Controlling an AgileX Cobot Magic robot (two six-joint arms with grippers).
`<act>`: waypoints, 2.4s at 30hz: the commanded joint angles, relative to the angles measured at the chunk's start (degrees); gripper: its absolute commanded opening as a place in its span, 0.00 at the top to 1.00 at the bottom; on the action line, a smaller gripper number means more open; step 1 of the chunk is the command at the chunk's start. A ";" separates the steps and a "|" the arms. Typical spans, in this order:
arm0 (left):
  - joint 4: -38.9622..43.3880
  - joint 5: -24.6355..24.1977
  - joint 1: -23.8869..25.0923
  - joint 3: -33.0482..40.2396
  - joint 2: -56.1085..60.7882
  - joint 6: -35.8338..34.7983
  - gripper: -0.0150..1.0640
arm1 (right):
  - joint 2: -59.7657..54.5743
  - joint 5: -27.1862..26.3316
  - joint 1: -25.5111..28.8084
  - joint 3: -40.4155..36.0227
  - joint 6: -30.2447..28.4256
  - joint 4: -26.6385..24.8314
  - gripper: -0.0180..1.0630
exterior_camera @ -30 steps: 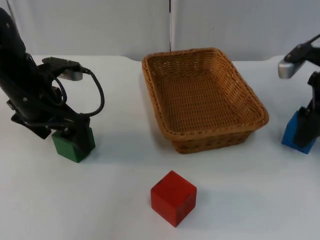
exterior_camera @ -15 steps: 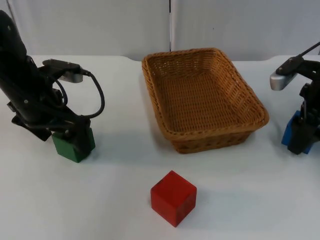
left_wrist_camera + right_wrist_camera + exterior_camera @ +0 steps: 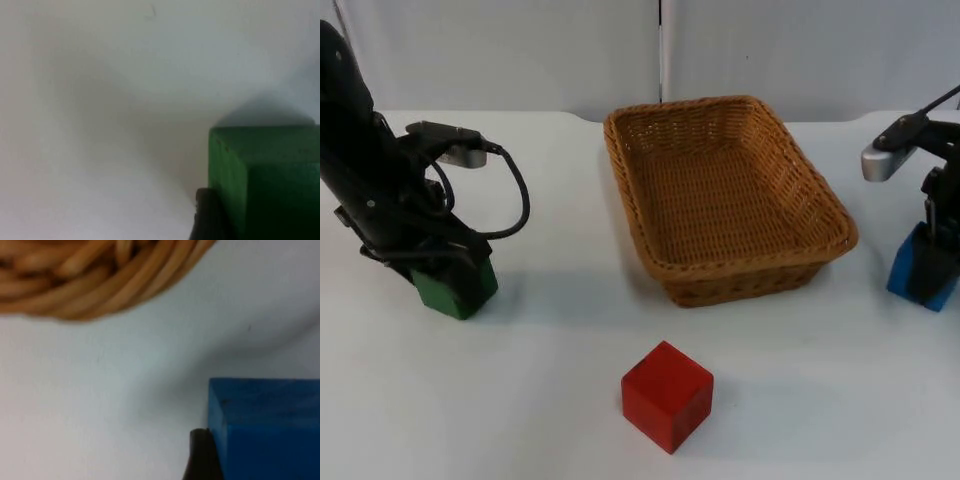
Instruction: Pick up one cube with each hand and place exactly two cubes into the same basket, leaving the remaining cube outside.
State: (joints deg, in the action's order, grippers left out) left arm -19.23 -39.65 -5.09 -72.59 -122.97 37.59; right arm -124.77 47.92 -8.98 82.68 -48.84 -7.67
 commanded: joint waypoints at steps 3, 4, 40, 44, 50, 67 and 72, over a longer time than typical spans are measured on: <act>-0.67 -2.55 -0.30 -0.36 1.68 -0.38 0.99 | 3.57 0.86 -0.29 0.44 0.09 3.48 0.98; -0.67 -3.12 -0.30 -0.36 2.53 -1.06 0.99 | 4.81 0.98 -0.29 0.44 0.23 4.45 0.98; -5.65 -10.85 -0.16 -0.36 29.33 -6.58 0.99 | 23.81 -2.72 -0.29 0.44 15.03 1.31 0.98; -5.89 -10.85 -0.16 -0.36 29.33 -6.58 0.99 | 23.81 -2.72 -0.29 0.44 15.03 1.02 0.98; -6.97 -10.95 -0.16 -0.36 29.33 -6.58 0.99 | 23.81 -2.72 -0.29 0.44 16.08 1.03 0.98; -7.09 -3.93 -9.19 -0.36 28.61 -6.58 0.99 | 21.50 -5.33 -0.98 1.98 16.51 -2.12 0.98; -7.78 0.25 -11.51 -0.36 25.74 -6.58 0.99 | 16.55 -3.18 -3.11 7.67 17.83 -2.12 0.98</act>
State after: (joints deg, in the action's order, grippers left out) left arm -25.85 -41.15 -15.88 -72.59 -96.61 31.17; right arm -107.33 44.44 -11.35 88.75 -31.67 -9.32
